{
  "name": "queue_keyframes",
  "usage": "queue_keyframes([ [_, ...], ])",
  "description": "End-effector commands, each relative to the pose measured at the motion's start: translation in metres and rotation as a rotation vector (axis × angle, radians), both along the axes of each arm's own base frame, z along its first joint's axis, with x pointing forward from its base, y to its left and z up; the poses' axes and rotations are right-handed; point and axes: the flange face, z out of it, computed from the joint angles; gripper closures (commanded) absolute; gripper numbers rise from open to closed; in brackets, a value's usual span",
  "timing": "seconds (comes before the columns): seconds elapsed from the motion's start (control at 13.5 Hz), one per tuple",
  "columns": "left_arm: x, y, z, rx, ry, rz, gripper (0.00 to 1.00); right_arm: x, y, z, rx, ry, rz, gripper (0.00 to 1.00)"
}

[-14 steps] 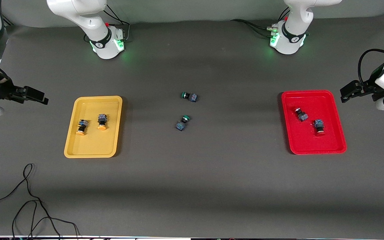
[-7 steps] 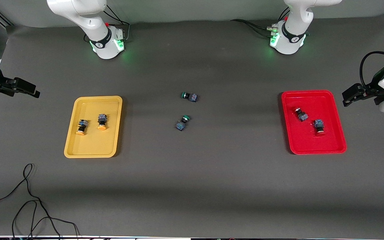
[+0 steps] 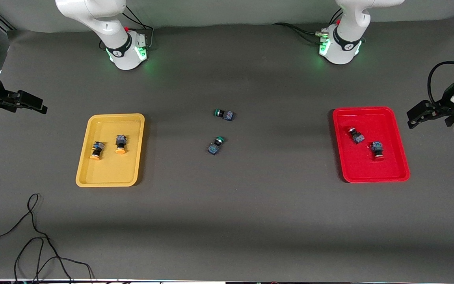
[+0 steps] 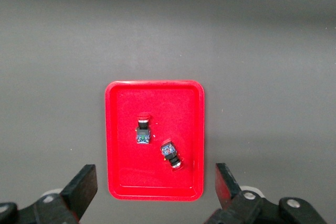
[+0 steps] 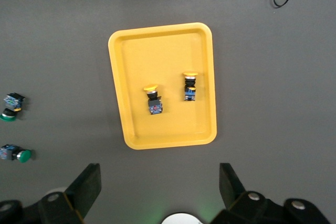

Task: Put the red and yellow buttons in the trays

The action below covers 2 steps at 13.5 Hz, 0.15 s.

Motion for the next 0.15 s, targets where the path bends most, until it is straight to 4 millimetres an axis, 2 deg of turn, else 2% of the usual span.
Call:
queue_keyframes([
  [0.0, 0.0018, -0.0096, 0.0126, -0.001, -0.050, -0.017, 0.00, 0.0001, -0.0053, 0.0018, -0.022, -0.009, 0.039, 0.00],
  [0.07, 0.0025, -0.0184, 0.0172, -0.001, -0.061, -0.035, 0.00, 0.0000, -0.0069, 0.0018, -0.022, -0.009, 0.035, 0.00],
])
